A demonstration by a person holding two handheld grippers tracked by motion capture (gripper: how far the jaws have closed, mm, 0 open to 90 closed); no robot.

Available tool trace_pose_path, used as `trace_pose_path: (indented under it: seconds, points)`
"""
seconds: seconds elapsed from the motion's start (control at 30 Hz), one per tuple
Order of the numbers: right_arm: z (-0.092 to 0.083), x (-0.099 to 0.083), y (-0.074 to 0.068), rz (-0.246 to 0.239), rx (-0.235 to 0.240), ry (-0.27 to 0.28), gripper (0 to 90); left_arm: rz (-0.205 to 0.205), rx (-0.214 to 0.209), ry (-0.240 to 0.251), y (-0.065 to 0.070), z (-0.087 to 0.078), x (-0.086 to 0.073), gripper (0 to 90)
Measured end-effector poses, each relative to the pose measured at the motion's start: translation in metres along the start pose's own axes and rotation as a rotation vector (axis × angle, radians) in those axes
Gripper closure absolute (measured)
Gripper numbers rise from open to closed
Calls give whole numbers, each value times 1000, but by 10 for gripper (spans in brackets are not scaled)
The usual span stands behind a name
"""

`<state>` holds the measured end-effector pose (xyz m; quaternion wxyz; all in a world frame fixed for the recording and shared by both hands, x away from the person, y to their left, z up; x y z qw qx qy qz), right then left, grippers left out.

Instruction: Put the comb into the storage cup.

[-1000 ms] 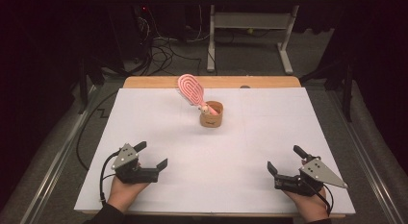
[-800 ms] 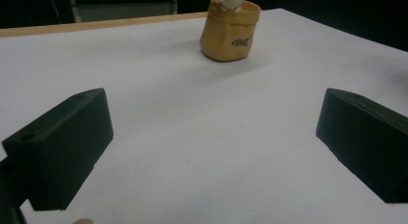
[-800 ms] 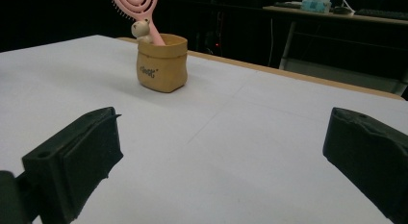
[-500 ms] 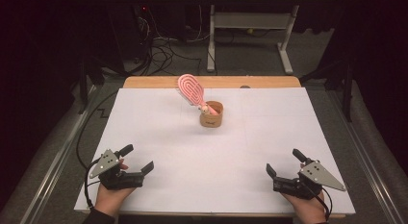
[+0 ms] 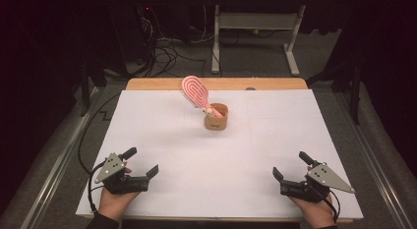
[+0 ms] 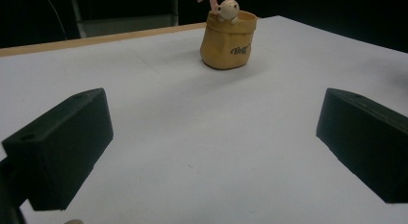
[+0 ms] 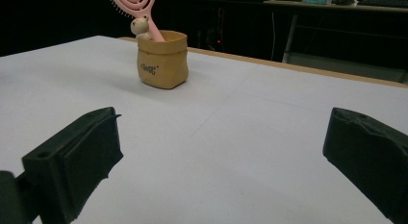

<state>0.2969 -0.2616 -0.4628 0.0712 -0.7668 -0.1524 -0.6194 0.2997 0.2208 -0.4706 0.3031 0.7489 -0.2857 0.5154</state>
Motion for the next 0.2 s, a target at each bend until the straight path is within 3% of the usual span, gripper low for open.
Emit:
trace_pose_path:
  seconds: [0.2]
  points:
    - [0, -1, -1, 3, -9, -6, 2, -1, -3, 1, -1, -2, 0, 0]
Point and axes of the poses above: each handheld gripper's, and its own axes: z roughly forward along the jaws, x roughly out of its top, y roughly to its right, the point moved 4 cm from there along z, roughly forward along the jaws, and after that the axes turned 10 degrees about -x, right-handed, at the moved point
